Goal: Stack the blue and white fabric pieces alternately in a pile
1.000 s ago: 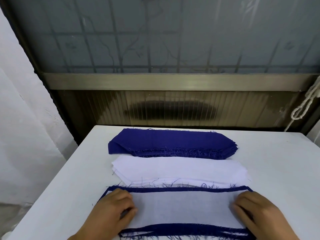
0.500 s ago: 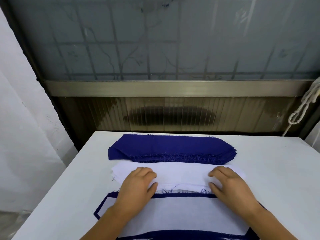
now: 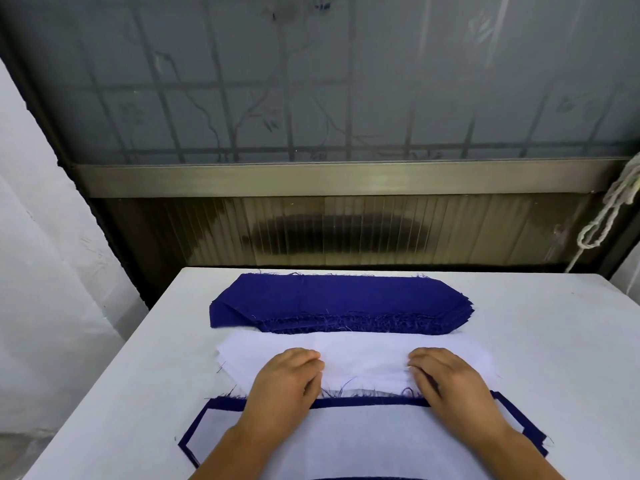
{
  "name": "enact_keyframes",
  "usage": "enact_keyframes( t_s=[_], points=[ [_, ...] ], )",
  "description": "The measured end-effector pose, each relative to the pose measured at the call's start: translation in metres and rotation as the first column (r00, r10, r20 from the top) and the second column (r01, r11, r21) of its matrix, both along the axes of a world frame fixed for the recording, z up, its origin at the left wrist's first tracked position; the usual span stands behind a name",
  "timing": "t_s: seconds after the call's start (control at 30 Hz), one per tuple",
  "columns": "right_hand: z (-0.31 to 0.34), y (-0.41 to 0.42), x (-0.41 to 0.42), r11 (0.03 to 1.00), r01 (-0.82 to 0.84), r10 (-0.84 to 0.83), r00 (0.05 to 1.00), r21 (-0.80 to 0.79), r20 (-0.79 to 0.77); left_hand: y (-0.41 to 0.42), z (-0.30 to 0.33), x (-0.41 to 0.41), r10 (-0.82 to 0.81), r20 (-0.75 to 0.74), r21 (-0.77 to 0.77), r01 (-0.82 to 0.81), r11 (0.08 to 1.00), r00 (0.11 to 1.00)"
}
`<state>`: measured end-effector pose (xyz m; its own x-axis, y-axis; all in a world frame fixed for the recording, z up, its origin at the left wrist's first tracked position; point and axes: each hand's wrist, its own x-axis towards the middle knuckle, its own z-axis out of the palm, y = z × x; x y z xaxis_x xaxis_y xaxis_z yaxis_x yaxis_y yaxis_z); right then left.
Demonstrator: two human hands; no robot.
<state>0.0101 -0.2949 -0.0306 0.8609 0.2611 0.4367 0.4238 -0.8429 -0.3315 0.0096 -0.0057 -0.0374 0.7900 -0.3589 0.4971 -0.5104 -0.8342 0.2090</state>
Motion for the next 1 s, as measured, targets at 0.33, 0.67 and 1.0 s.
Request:
enact_keyframes(
  t_s=[0.33,0.67,1.0],
  points=[
    [0.0026,-0.0023,-0.0006,0.996,0.019,-0.02,1.0,0.09,0.017,0.0003,0.0036,-0.0018,-0.026,0.054,-0.046,0.028,0.999,0.998],
    [0.0052,-0.0022,-0.0028,0.987,0.024,-0.005,0.993,0.158,-0.115,-0.0018,0.0073,-0.0053,0.065,-0.012,-0.052,-0.066,0.996,0.998],
    [-0.0024,-0.0065,0.0043,0.959,0.233,-0.21,0.967,0.161,-0.148,0.005,0.0093,-0.0052,0.328,-0.099,-0.098,-0.337,0.936,0.94]
  ],
)
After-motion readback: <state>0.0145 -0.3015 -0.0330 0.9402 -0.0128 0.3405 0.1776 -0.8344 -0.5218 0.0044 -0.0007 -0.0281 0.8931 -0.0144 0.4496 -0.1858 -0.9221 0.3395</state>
